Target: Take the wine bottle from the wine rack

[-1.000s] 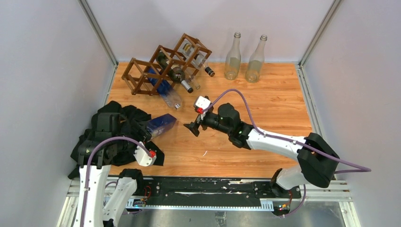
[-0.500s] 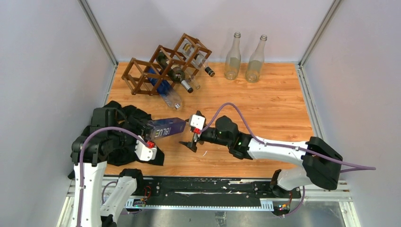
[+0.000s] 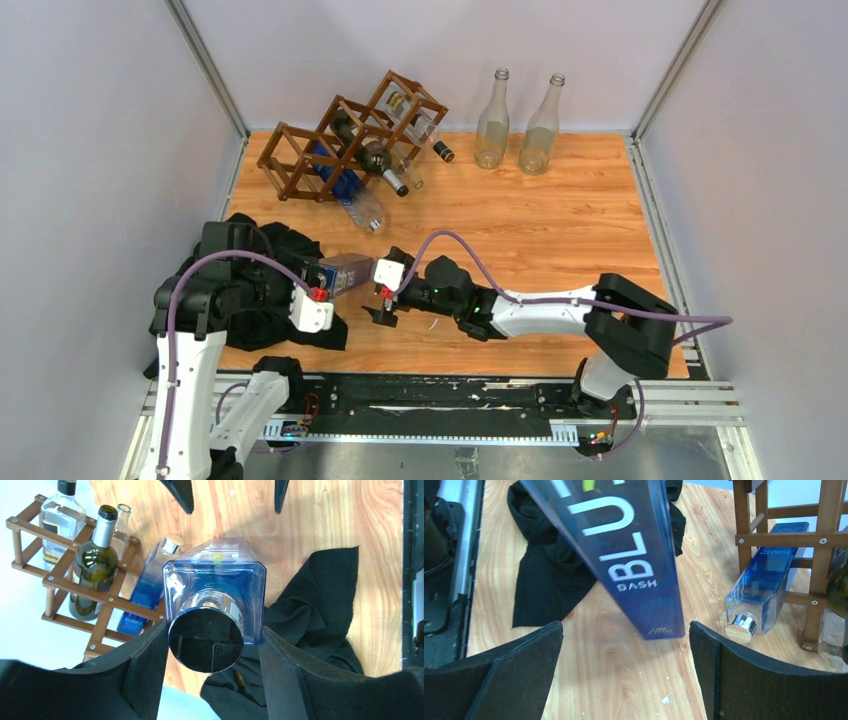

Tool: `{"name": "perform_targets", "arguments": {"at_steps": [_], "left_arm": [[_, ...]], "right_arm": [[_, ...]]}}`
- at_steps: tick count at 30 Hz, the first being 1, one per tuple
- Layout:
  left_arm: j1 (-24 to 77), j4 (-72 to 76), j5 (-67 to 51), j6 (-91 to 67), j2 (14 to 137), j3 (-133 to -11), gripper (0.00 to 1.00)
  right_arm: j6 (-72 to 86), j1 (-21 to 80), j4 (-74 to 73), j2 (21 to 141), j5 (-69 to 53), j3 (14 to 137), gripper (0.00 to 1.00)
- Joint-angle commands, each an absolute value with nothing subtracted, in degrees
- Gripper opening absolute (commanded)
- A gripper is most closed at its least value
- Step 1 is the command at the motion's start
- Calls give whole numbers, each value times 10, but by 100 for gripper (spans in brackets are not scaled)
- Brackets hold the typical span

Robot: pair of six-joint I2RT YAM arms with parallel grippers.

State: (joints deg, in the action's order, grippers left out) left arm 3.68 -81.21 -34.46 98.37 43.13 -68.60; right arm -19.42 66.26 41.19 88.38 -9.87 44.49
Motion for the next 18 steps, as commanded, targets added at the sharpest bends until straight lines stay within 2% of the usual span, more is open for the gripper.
{"name": "perform_targets", "arguments": {"at_steps": [1,18], "left_arm": [[52,-758,-406,965,429,-730,0],[87,-779,-415,936,438,-760,0]], "right_arm": [[-218,668,481,930,-83,489,100],[-201,651,517,1046,-160,577,100]]}}
